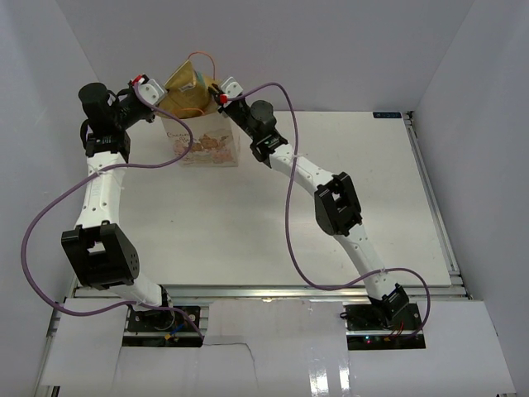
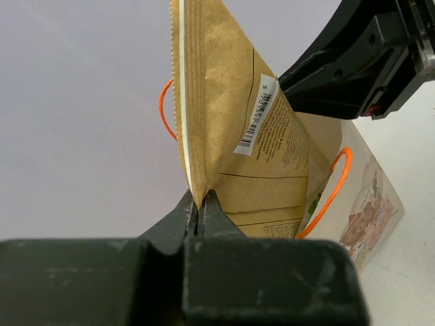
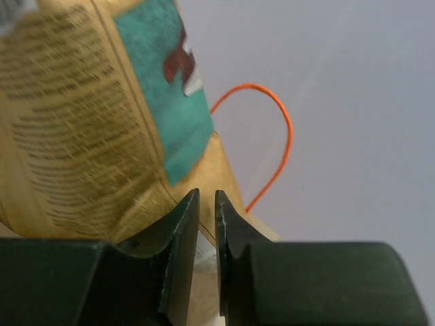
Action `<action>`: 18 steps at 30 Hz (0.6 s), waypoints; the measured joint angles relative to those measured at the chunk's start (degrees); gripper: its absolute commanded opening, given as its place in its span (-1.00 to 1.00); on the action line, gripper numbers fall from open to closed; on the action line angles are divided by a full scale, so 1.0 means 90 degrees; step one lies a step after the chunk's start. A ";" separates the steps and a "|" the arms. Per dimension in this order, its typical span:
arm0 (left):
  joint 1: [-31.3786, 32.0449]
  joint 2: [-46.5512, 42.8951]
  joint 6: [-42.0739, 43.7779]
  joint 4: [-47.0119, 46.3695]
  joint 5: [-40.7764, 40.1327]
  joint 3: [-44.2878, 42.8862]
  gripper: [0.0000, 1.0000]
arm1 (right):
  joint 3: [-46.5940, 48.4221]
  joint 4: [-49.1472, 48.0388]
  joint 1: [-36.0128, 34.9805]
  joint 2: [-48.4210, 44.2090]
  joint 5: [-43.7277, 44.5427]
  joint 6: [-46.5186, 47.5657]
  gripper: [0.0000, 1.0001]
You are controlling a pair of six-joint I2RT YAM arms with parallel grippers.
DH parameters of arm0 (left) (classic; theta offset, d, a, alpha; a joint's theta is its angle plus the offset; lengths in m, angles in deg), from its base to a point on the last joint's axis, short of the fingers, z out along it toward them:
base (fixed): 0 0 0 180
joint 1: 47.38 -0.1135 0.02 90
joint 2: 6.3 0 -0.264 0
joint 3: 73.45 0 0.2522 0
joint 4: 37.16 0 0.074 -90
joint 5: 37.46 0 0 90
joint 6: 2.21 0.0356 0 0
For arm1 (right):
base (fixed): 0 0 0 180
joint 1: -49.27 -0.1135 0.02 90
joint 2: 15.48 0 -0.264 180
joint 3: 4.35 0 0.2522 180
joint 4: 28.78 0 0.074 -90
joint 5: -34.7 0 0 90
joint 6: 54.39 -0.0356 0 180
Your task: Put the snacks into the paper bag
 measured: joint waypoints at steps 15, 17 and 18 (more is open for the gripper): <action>-0.0027 0.0117 -0.0811 -0.0950 0.0165 -0.0352 -1.00 | -0.0476 0.0447 0.0542 -0.0425 -0.1923 -0.0583 -0.85; -0.0027 0.0117 -0.0891 -0.1054 0.0211 -0.0352 -1.00 | -0.0476 0.0532 0.0469 -0.0430 -0.2038 -0.0593 -0.85; -0.0027 0.0117 -0.0908 -0.1081 0.0219 -0.0352 -1.00 | -0.0474 0.0561 0.0442 -0.0430 -0.2035 -0.0607 -0.85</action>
